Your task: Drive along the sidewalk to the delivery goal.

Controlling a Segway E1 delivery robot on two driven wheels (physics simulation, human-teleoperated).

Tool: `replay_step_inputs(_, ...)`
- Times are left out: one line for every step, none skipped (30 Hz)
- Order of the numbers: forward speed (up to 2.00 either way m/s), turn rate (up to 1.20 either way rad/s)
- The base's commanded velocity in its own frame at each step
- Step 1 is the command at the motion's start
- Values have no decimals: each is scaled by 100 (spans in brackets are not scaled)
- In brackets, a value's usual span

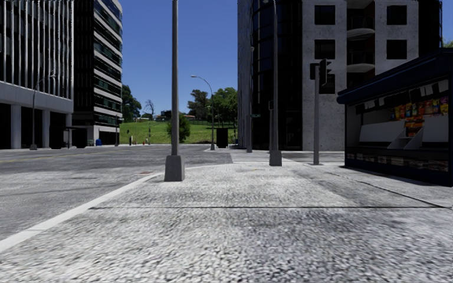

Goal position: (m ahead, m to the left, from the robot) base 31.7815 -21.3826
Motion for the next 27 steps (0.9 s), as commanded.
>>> replay_step_inputs(200,0)
replay_step_inputs(200,0)
replay_step_inputs(200,0)
replay_step_inputs(200,0)
replay_step_inputs(200,0)
replay_step_inputs(200,0)
replay_step_inputs(200,0)
replay_step_inputs(200,0)
replay_step_inputs(200,0)
replay_step_inputs(200,0)
replay_step_inputs(200,0)
replay_step_inputs(200,0)
replay_step_inputs(200,-4)
replay_step_inputs(200,-7)
replay_step_inputs(200,-8)
replay_step_inputs(200,-9)
replay_step_inputs(200,-10)
replay_step_inputs(200,-10)
replay_step_inputs(200,-18)
replay_step_inputs(200,-23)
replay_step_inputs(200,-25)
replay_step_inputs(200,-24)
replay_step_inputs(200,-9)
replay_step_inputs(200,-6)
replay_step_inputs(200,0)
replay_step_inputs(200,0)
replay_step_inputs(200,0)
